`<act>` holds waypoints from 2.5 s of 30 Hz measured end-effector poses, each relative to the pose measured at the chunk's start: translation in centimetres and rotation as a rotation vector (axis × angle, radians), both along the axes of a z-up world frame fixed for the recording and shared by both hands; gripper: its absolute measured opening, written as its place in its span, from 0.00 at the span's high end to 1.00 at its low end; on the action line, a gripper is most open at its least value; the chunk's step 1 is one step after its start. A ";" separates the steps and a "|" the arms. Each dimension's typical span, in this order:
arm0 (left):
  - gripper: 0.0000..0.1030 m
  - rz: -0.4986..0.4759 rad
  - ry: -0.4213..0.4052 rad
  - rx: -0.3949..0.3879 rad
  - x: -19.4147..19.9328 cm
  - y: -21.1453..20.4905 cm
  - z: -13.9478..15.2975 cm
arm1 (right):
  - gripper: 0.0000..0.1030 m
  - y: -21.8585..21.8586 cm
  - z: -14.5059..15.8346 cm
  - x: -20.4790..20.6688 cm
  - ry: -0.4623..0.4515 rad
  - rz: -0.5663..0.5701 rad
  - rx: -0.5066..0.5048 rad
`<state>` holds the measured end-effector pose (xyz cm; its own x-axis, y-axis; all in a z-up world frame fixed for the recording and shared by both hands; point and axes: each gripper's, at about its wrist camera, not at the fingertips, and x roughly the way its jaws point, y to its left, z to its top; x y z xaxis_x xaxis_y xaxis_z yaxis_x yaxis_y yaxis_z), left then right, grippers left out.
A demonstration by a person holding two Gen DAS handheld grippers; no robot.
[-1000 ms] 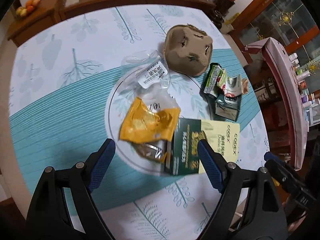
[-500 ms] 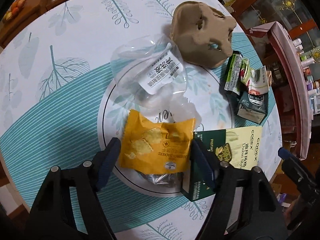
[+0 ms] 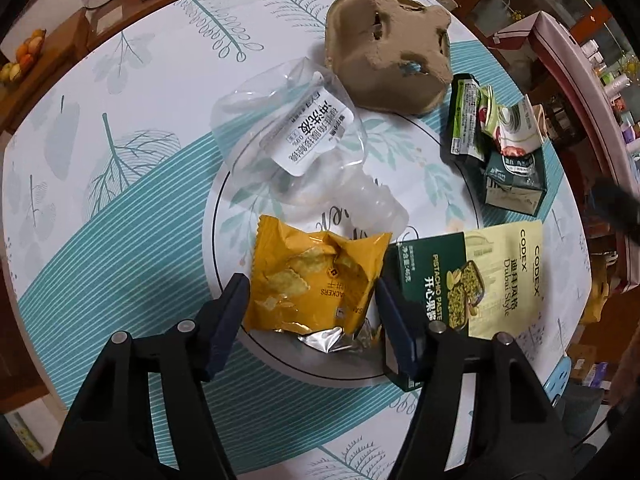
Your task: Collect trash
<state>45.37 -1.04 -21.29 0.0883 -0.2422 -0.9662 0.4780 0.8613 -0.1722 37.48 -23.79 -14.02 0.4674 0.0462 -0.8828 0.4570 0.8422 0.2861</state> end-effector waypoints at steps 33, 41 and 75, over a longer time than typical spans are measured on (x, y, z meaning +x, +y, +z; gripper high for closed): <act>1.00 0.018 -0.009 -0.006 -1.6 3.2 0.1 | 0.90 -1.3 -3.6 4.2 0.154 0.060 -0.193; 1.00 0.037 -0.019 -0.020 -3.2 4.0 1.4 | 0.91 -2.4 -0.8 -0.8 0.056 -0.037 -0.086; 1.00 -0.024 -0.019 -0.048 -7.3 1.0 4.0 | 0.79 -4.3 -1.6 -10.0 0.101 -0.114 -0.124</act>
<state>38.09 -0.04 -17.28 0.0996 -0.2901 -0.9518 0.5022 0.8404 -0.2036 27.43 -28.10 -15.64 0.3723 -0.1135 -0.9212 0.5724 0.8094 0.1316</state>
